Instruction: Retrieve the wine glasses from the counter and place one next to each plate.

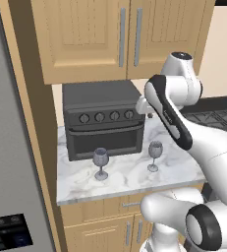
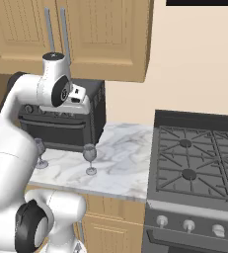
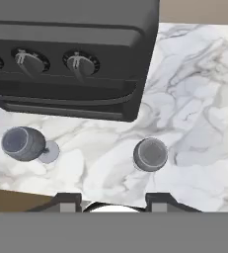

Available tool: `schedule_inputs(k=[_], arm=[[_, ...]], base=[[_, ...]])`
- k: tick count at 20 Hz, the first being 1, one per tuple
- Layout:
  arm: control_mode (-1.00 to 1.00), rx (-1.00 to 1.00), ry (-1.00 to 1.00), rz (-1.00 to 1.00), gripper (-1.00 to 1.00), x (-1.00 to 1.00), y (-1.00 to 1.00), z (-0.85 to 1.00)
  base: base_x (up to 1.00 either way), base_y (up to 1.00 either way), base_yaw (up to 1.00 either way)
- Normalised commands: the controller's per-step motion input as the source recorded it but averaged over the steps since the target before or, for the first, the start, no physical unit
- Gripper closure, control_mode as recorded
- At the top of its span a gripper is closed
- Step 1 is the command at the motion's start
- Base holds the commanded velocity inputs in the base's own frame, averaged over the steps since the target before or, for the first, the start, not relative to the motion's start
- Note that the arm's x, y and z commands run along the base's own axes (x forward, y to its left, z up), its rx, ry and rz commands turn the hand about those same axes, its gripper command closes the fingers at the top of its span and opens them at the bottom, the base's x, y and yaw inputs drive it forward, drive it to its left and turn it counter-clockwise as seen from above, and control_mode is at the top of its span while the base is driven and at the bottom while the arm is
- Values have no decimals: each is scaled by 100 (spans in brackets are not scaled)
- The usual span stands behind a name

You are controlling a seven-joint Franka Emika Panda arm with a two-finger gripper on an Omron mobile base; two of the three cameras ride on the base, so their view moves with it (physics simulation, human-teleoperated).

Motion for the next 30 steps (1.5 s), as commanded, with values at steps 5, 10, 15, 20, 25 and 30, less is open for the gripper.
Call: schedule_inputs(k=[5,10,15,20,25,30], arm=[[-100,9,-3,-4,-100,-62,-3,-5],[-100,11,-2,-46,-100,-73,-23,-11],[-100,9,3,-65,-100,-40,-29,-12],[-100,24,1,-52,-100,-14,-39,-2],[-100,39,4,-31,-100,-1,-38,-2],[-100,49,1,-8,-100,0,-26,-21]], base=[[0,0,0],[0,0,0],[0,0,0],[0,0,0],[0,0,0],[0,0,0]])
